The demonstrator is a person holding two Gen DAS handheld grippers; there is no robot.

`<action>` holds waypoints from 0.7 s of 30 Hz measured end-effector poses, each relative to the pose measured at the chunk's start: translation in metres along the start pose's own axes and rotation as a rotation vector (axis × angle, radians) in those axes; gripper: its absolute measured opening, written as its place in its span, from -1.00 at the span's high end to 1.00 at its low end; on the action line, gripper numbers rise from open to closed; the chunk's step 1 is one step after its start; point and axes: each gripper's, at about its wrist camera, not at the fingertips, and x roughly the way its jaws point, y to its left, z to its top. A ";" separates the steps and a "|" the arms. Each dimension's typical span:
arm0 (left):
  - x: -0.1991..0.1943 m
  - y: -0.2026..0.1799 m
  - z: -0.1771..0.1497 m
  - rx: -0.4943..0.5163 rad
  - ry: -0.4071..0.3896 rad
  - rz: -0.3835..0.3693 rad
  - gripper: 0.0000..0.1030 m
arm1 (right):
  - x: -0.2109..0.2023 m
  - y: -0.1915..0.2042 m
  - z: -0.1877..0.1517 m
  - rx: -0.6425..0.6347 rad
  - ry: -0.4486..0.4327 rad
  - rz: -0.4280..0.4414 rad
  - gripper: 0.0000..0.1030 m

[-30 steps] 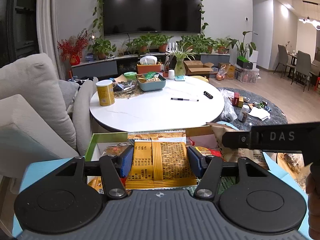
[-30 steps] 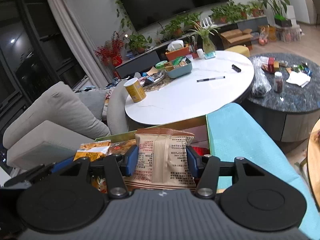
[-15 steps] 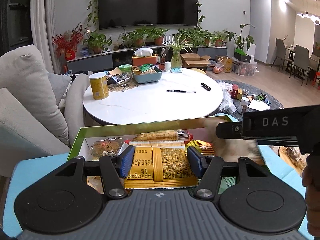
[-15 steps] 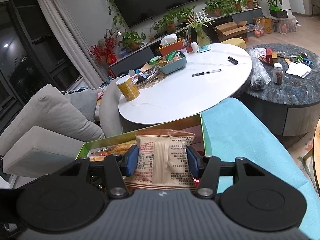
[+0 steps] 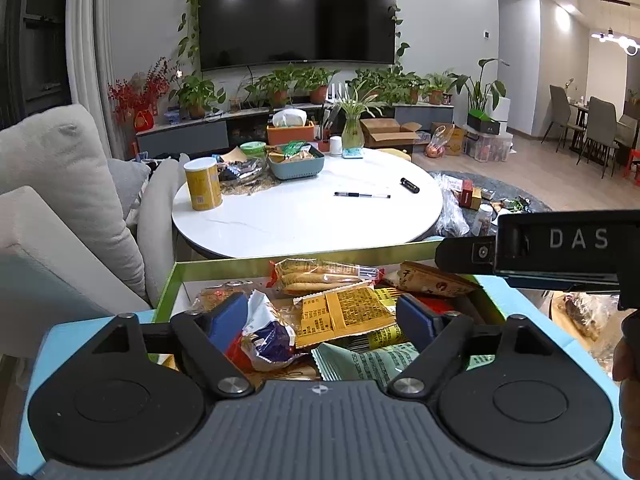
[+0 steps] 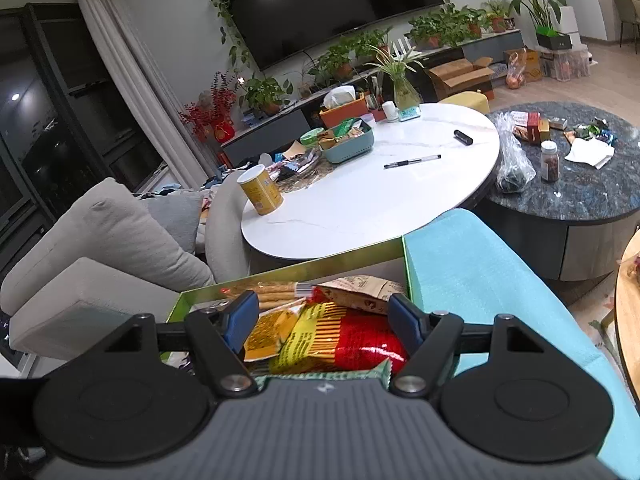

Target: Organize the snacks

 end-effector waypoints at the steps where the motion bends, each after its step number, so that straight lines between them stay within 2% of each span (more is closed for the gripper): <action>1: -0.004 0.000 0.000 0.002 -0.005 0.002 -0.58 | -0.003 0.001 -0.001 -0.004 -0.002 0.001 -0.35; 11: -0.062 -0.001 -0.006 0.021 -0.059 0.022 -0.74 | -0.051 0.018 -0.013 -0.041 -0.033 0.032 -0.35; 17: -0.113 0.002 -0.025 0.031 -0.118 0.051 -0.94 | -0.091 0.030 -0.032 -0.093 -0.043 0.056 -0.35; 21: -0.145 0.003 -0.040 0.029 -0.145 0.070 -0.97 | -0.116 0.042 -0.052 -0.147 -0.049 0.049 -0.35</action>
